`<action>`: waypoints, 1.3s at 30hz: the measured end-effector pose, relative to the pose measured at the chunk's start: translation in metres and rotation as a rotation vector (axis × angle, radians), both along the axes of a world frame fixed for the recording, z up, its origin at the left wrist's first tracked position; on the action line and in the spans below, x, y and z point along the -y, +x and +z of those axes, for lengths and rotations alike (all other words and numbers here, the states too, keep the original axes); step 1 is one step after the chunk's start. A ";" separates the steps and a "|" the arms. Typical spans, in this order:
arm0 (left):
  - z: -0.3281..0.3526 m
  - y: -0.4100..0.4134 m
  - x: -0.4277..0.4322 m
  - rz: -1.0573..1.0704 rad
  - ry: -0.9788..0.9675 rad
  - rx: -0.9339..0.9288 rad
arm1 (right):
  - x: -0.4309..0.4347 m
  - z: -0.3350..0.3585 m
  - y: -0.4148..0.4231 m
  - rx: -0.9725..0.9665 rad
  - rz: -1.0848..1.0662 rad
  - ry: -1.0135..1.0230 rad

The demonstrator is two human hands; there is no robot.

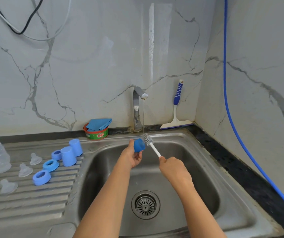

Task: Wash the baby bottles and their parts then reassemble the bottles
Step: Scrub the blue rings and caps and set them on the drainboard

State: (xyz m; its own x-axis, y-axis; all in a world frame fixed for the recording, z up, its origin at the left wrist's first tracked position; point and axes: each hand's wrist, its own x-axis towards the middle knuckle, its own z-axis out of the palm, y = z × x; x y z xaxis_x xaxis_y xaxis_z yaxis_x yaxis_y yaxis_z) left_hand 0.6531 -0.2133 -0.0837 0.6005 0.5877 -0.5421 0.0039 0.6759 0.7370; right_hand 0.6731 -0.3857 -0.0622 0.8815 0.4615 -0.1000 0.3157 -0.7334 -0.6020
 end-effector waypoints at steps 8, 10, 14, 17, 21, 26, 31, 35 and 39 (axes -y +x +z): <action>-0.011 -0.029 0.003 0.127 -0.148 0.131 | 0.000 0.009 -0.020 -0.156 0.222 -0.199; -0.013 -0.036 0.011 0.177 -0.227 0.213 | 0.000 0.009 -0.021 -0.175 0.233 -0.229; -0.019 -0.044 0.018 0.238 -0.226 0.233 | 0.000 0.011 -0.026 -0.447 0.236 -0.222; -0.017 -0.054 0.017 0.233 -0.247 0.222 | -0.001 0.012 -0.027 -0.598 0.255 -0.259; -0.016 -0.068 0.012 0.254 -0.290 0.207 | -0.001 0.016 -0.030 -0.539 0.265 -0.306; -0.015 -0.073 0.014 0.274 -0.282 0.207 | -0.005 0.005 -0.032 -0.126 0.231 -0.249; -0.019 -0.065 0.007 0.299 -0.371 0.200 | -0.006 0.001 -0.031 -0.001 0.261 -0.213; -0.027 -0.062 -0.001 0.254 -0.343 0.173 | -0.003 0.008 -0.033 -0.142 0.314 -0.187; -0.026 -0.060 -0.002 0.246 -0.189 0.212 | -0.002 0.011 -0.034 -0.277 0.321 -0.213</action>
State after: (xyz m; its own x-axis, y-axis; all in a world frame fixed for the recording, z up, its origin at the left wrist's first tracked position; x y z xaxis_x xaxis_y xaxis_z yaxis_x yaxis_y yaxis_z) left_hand 0.5931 -0.2115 -0.1102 0.5649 0.6294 -0.5336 -0.3148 0.7621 0.5657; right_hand 0.6387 -0.3836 -0.0515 0.6244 0.6497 -0.4336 0.3952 -0.7416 -0.5421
